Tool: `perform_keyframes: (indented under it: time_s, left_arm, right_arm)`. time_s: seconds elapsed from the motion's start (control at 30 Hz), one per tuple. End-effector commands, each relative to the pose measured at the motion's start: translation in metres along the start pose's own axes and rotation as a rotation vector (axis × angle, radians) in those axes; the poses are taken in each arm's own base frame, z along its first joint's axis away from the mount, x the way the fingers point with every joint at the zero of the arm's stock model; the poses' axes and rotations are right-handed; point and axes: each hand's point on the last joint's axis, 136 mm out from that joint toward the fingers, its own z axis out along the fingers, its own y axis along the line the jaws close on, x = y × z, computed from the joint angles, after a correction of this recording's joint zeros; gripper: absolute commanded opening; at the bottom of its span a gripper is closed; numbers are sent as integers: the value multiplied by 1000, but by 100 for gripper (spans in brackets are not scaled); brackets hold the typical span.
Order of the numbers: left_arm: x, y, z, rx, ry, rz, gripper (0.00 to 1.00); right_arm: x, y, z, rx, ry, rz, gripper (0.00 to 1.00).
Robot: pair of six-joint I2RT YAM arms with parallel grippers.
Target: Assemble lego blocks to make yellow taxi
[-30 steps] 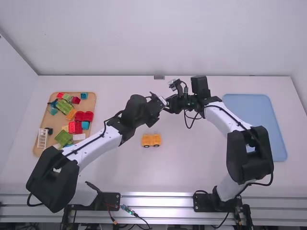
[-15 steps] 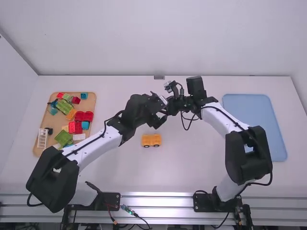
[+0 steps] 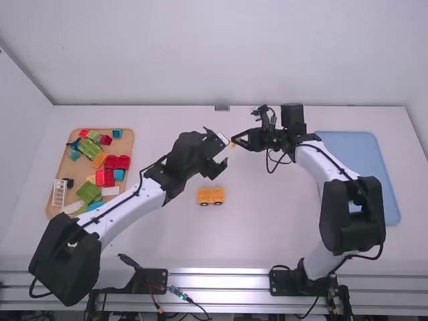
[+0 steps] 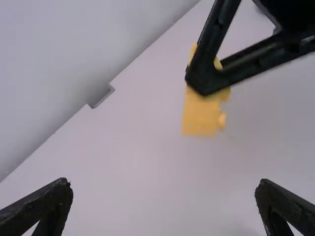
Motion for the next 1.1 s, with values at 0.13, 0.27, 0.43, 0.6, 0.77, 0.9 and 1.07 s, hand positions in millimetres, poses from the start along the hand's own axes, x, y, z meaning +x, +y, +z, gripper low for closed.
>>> perform_keyframes:
  time_s: [0.13,0.27,0.43,0.6,0.77,0.9,1.07]
  left_arm:
    - [-30,6,-25,0,-99,31,99]
    - [-33,-6,-33,156,-149,12,99]
    - [-34,-1,-50,353,-245,-51,99]
    - [-38,3,-79,562,-381,-83,99]
    - [-37,5,-97,694,-449,-121,99]
    - [-38,-3,-95,720,-443,-124,99]
    - [-39,-7,-95,729,-443,-119,99]
  right_arm:
    - [-18,5,-18,-40,-52,-78,25]
    - [-20,11,-25,-89,-67,-182,22]
    - [-18,21,-35,-109,-69,-289,23]
    - [-12,36,-37,-116,-52,-415,22]
    - [-8,53,-37,-102,-34,-538,22]
    - [-9,59,-35,-91,-33,-580,25]
    - [-7,66,-32,-111,-30,-627,25]
